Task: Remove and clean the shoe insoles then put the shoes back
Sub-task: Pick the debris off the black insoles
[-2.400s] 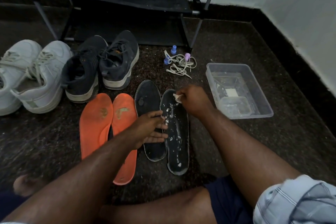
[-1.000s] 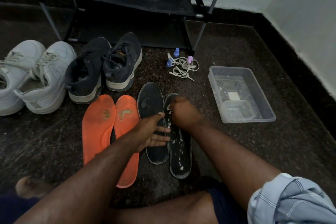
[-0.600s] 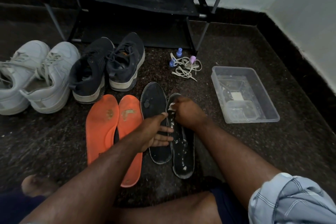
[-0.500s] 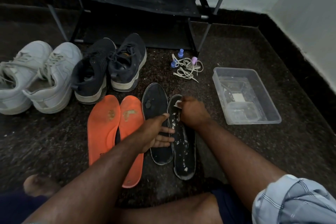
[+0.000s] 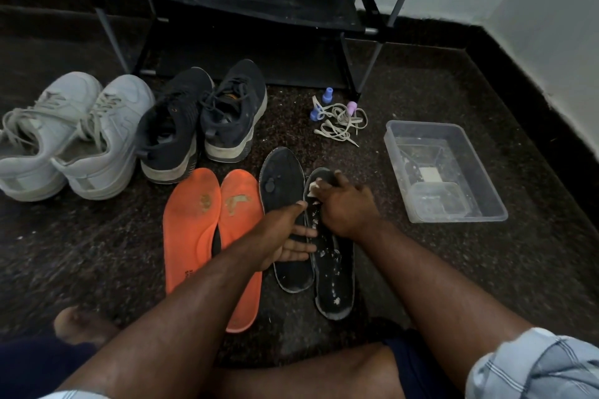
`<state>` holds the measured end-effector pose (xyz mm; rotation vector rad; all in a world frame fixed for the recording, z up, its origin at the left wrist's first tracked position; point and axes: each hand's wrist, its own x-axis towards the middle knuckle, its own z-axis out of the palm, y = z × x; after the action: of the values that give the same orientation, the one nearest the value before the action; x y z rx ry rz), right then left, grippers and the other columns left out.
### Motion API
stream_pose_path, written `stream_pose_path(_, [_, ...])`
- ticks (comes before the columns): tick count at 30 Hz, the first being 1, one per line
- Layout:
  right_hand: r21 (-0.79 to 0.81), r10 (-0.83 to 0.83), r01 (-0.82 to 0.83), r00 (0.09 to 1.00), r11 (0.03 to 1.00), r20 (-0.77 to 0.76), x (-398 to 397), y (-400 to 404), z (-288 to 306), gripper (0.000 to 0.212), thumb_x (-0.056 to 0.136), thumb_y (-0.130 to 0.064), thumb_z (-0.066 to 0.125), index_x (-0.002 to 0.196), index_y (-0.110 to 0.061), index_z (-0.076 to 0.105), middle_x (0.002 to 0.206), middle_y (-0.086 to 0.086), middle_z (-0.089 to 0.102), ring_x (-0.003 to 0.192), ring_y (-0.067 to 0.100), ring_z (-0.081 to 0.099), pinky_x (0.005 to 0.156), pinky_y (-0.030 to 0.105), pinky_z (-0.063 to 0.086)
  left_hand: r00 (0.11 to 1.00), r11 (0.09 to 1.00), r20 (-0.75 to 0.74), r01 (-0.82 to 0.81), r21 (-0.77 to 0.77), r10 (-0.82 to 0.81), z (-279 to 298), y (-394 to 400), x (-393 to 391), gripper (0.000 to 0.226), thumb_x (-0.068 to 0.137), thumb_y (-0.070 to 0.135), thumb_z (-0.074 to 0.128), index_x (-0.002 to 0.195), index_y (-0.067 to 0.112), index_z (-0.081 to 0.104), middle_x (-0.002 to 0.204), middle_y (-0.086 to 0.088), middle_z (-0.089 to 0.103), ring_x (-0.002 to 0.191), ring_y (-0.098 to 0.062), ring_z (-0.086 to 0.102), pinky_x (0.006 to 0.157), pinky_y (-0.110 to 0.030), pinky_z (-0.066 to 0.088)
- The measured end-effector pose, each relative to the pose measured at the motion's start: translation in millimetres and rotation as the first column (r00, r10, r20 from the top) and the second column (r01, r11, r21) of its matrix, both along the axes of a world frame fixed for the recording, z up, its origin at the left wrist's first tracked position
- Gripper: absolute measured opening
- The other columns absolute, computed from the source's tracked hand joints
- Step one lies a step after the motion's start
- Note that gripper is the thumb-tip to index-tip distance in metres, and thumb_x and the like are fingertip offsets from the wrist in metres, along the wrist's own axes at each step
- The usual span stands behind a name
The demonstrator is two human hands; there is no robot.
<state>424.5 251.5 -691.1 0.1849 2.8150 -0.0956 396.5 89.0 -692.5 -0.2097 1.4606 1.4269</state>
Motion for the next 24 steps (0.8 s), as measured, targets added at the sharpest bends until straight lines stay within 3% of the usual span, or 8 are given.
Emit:
stream_pose_path(3, [0.037,-0.115,0.114,0.993,0.993,0.04,-6.0,6.0,-2.4,0.06,0.095,-0.037,0.031,0.153,-0.023,0.021,0.163,-0.005,0.011,0.151,0.026,-0.001,0.112,0.063,0.015,1.0,1.0,-0.008,0.001,-0.001,-0.001,-0.1,-0.3,0.5,0.052,0.102,0.051,0.042,0.148,0.028,0.04,0.114,-0.014,0.069,0.098,-0.036,0.071,0.084,-0.043,0.059])
stream_pose_path(8, [-0.054,-0.018,0.02,0.999,0.998,0.032,-2.7,-0.7,-2.9,0.058,0.096,-0.041,0.033,0.152,-0.03,0.022,0.162,-0.011,0.012,0.151,0.023,-0.001,0.114,0.062,0.014,1.0,1.0,-0.007,0.009,-0.006,-0.009,-1.1,0.5,-0.7,0.053,0.102,0.052,0.041,0.15,0.028,0.039,0.114,-0.015,0.069,0.097,-0.036,0.071,0.081,-0.042,0.06])
stream_pose_path(12, [-0.002,-0.148,0.148,0.988,0.989,0.046,-8.5,5.3,-4.2,0.062,0.096,-0.046,0.029,0.154,-0.03,0.015,0.163,-0.011,0.006,0.15,0.028,-0.008,0.115,0.064,0.008,1.0,1.0,-0.004,0.004,-0.005,-0.004,-1.0,0.9,0.7,0.053,0.103,0.051,0.04,0.15,0.027,0.038,0.115,-0.015,0.068,0.099,-0.037,0.07,0.083,-0.043,0.059])
stream_pose_path(16, [-0.05,-0.037,0.04,0.997,0.998,0.062,-4.0,-0.2,-4.2,0.06,0.096,-0.046,0.029,0.153,-0.033,0.017,0.163,-0.012,0.009,0.15,0.026,-0.006,0.116,0.062,0.008,1.0,1.0,-0.012,0.009,-0.007,-0.01,-1.6,1.0,-0.6,0.055,0.102,0.052,0.04,0.151,0.028,0.036,0.114,-0.015,0.069,0.097,-0.036,0.071,0.082,-0.042,0.06])
stream_pose_path(20, [0.025,-0.146,0.146,0.989,0.989,0.035,-6.9,10.9,-3.1,0.061,0.095,-0.046,0.029,0.154,-0.032,0.017,0.163,-0.012,0.008,0.15,0.03,-0.006,0.115,0.064,0.006,1.0,1.0,-0.015,0.008,-0.009,-0.008,-2.4,0.6,0.4,0.053,0.102,0.052,0.041,0.15,0.028,0.039,0.114,-0.014,0.069,0.097,-0.035,0.072,0.083,-0.043,0.06])
stream_pose_path(24, [-0.061,-0.039,0.043,0.997,0.997,0.068,-3.0,-0.7,-3.6,0.061,0.096,-0.047,0.03,0.154,-0.032,0.017,0.163,-0.012,0.008,0.15,0.028,-0.006,0.116,0.062,0.009,1.0,1.0,-0.009,0.011,-0.007,-0.011,-2.5,0.8,-0.3,0.055,0.102,0.053,0.041,0.151,0.029,0.037,0.114,-0.015,0.069,0.097,-0.036,0.072,0.08,-0.041,0.06])
